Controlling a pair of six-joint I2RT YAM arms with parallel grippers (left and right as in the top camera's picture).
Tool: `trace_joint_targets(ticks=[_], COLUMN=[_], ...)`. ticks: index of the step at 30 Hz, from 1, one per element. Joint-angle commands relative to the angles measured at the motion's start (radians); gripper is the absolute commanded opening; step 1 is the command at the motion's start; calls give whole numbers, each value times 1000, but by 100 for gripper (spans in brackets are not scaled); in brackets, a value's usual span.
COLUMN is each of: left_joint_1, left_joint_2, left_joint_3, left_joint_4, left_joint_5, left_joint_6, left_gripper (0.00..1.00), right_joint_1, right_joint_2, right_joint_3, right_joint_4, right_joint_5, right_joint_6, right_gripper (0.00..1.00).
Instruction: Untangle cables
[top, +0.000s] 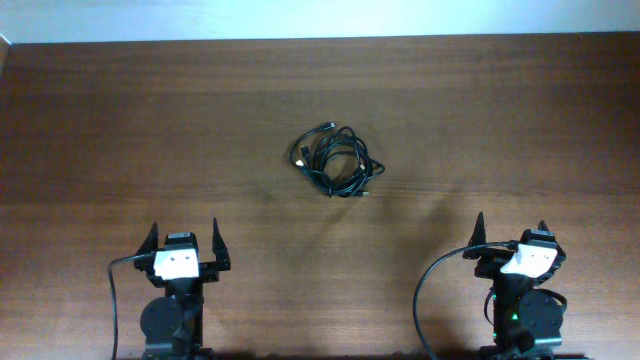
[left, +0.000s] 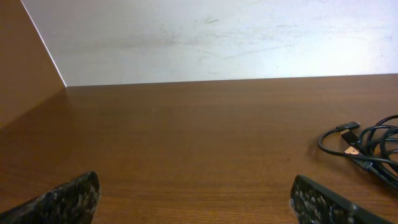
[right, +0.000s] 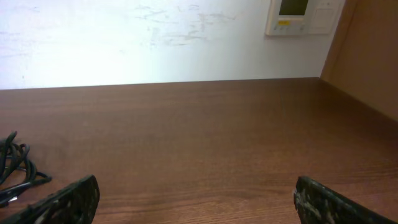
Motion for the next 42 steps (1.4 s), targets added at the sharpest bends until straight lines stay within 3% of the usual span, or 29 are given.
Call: trace_joint_targets(ticks=[1,15,19,22,24,26,31,36,42], left_joint_1=[-4,-4,-6,-6,-7,-8,-38,-108,-238], left_joint_2=[-9,-9,-9,-8,5,68,309,664,1080], left_joint_3=[-6,-6,-6,-5,17,91,319,717,1197], left_joint_4=[1,50,53,74,27,-97,-126,-274,-478], left_joint_5=[10,-25,123,208,238,241,273,302,303], left_joint_6=[13,13,13,11,-58,-116,-147,-146,-142], left_gripper=[98,98,98,98,98,98,98,98,98], right_joint_1=[-5,-5,-5,-5,-4,-4,-3,-3,-4], right_joint_2=[-10,-10,-10,-3,33,133,504,906,1130], right_joint_3=[-12,-12,-12,4,46,130,469,965,1223], right_joint_4=[4,6,32,53,-2,-64,-204,-503,-552], right_joint_5=[16,-18,-101,-275,-341,-351,-427,-569,-854], right_joint_6=[4,15,29,15,19,34,34,34,38], right_gripper=[99,99,99,99,99,99,99,99,99])
